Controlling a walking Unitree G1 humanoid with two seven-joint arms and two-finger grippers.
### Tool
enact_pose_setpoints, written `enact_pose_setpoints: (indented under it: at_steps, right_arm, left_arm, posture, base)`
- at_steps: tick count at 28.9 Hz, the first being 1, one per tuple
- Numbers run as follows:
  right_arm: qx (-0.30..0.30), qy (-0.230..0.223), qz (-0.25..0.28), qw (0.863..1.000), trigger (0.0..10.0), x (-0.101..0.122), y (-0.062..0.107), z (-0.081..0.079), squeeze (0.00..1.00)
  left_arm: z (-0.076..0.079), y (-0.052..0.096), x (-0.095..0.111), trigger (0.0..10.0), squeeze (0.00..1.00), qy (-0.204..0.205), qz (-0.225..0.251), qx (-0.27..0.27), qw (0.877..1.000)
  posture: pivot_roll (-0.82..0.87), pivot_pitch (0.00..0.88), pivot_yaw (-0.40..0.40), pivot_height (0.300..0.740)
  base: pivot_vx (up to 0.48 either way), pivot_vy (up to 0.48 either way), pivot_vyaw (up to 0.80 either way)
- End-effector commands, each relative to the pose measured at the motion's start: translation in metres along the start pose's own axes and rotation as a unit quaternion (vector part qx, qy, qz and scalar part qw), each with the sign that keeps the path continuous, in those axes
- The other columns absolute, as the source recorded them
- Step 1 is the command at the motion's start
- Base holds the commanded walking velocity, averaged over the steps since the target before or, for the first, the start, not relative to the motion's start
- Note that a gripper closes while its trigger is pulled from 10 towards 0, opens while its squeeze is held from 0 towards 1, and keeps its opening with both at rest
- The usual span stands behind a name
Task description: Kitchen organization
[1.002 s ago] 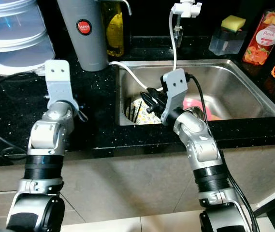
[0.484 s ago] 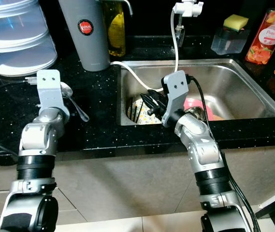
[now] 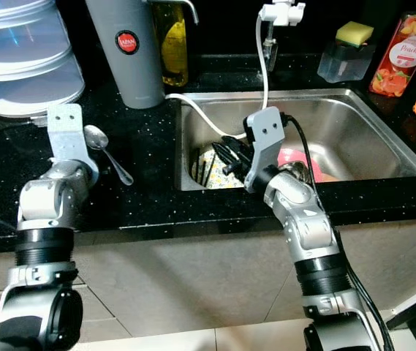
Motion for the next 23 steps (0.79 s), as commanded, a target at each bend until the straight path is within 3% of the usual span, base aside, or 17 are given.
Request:
enact_pose_setpoints:
  at_steps: [1,7,11,14,19,23]
  right_arm:
    - [-0.002,0.003,0.0,1.0,10.0,0.001,0.002,0.001,0.0]
    - [-0.003,0.005,0.0,1.0,10.0,0.002,0.002,0.003,0.0]
    - [-0.004,0.007,0.001,1.0,10.0,0.003,0.002,0.003,0.0]
    - [-0.005,0.008,0.001,1.0,10.0,0.004,0.002,0.004,0.0]
    - [-0.005,0.008,0.001,1.0,10.0,0.004,0.003,0.003,0.0]
    - [-0.006,0.008,0.0,1.0,10.0,0.003,0.004,0.003,0.0]
  left_arm:
    - [0.008,0.005,0.021,10.0,0.0,-0.007,0.044,-0.005,0.999]
    - [0.029,0.009,0.028,10.0,0.0,0.011,0.054,-0.029,0.998]
    - [0.035,-0.005,0.013,10.0,0.0,0.041,0.014,-0.027,0.999]
    - [0.04,-0.01,0.001,10.0,0.0,0.037,-0.001,-0.032,0.999]
    - [0.04,-0.013,-0.015,10.0,0.0,0.044,-0.028,-0.021,0.998]
    - [0.046,-0.005,-0.028,10.0,0.0,0.05,-0.043,-0.023,0.998]
  posture:
    - [0.13,0.0,0.003,0.74]
    - [0.12,0.0,0.001,0.74]
    - [0.11,0.0,0.003,0.74]
    - [0.11,0.0,0.005,0.74]
    - [0.1,0.0,0.01,0.74]
    - [0.09,0.0,0.01,0.74]
  base:
    - [0.0,0.0,0.0]
    - [0.0,0.0,0.0]
    - [0.0,0.0,0.0]
    - [0.0,0.0,0.0]
    - [0.0,0.0,0.0]
    - [0.0,0.0,0.0]
Point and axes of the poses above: a point about 5 cm out from each wrist's last joint towards the gripper, its own y axis pointing back from the gripper into the wrist, its own x axis along the axis of the wrist's last joint, z = x × y, the point moved 3 cm from there along -y, pointing out of the wrist towards the gripper, and after that the axes turned 8 degrees about y, right-handed, at the moved point
